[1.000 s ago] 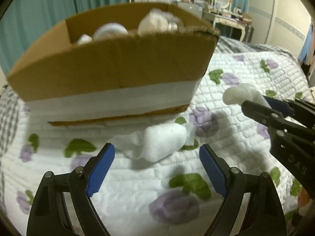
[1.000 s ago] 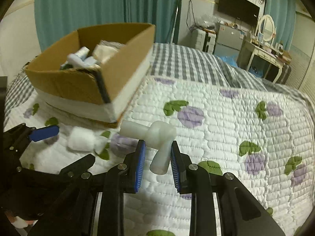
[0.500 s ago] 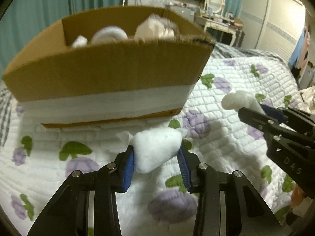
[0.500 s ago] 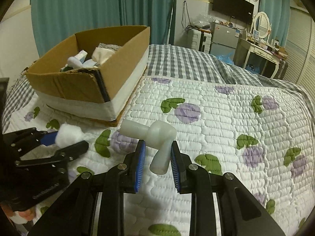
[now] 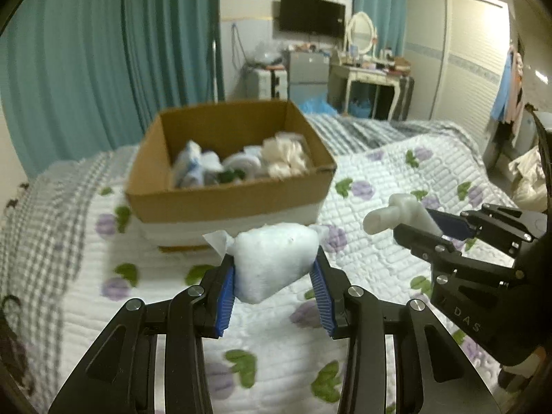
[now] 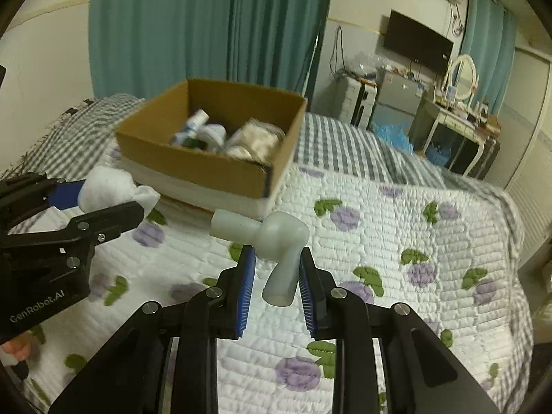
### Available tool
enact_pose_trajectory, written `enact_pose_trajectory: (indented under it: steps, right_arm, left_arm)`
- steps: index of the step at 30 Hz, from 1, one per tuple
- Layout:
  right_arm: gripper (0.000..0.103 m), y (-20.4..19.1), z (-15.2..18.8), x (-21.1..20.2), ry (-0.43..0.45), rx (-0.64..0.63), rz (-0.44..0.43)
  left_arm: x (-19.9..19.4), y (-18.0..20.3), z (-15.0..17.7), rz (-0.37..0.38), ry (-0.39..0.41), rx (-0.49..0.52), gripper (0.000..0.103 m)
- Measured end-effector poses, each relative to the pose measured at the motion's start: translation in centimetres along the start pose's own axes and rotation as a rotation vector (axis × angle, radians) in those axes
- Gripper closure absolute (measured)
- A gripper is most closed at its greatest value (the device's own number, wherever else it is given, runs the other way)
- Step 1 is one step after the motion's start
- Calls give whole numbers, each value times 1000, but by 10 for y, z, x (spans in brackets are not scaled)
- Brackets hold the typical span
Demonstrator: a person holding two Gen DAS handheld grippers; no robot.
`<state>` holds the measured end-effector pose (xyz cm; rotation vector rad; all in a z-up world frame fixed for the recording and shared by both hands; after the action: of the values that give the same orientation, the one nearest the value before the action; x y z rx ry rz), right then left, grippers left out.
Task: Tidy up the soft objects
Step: 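Lower the plastic fitting and foam piece into the box, open both tools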
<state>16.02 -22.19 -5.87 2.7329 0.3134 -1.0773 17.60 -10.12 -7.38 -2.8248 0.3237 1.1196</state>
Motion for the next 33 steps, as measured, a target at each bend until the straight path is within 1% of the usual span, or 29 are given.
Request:
enact_pose_trajectory:
  steps: [5, 9, 13, 18, 22, 25, 30, 33]
  right_arm:
    - [78, -17, -29, -36, 67, -25, 0]
    - [78, -29, -51, -56, 117, -52, -3]
    - [78, -35, -76, -66, 159, -47, -18]
    - [78, -42, -105, -63, 188, -55, -33]
    - [78, -45, -127, -52, 202, -47, -44]
    - [78, -43, -144, -37, 205, -31, -56]
    - [78, -33, -170, 5, 181, 0, -62]
    - [78, -23, -183, 38, 158, 51, -92]
  left_arm:
    - [-31, -10, -13, -23, 60, 14, 64]
    - [-61, -26, -22, -61, 113, 48, 64]
    - [-77, -42, -32, -98, 151, 74, 64]
    - [-83, -56, -53, -108, 191, 69, 64]
    - [-75, -63, -71, -118, 202, 72, 64]
    - [-66, -67, -83, -104, 213, 69, 64]
    - [-35, -67, -103, -115, 217, 87, 64]
    - [-7, -70, -113, -108, 203, 83, 64]
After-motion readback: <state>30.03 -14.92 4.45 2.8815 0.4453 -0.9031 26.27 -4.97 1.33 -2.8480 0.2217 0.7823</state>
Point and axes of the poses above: each gripper's, at about its wrist camera, not at the fingertips, and x roughly the way its jaws point, y to its right, z to its underside, the point moved 4 cm from there along x, roughly the way its jaws point, and after that the axes turned 1 degree about z, right-handed, at the moved point
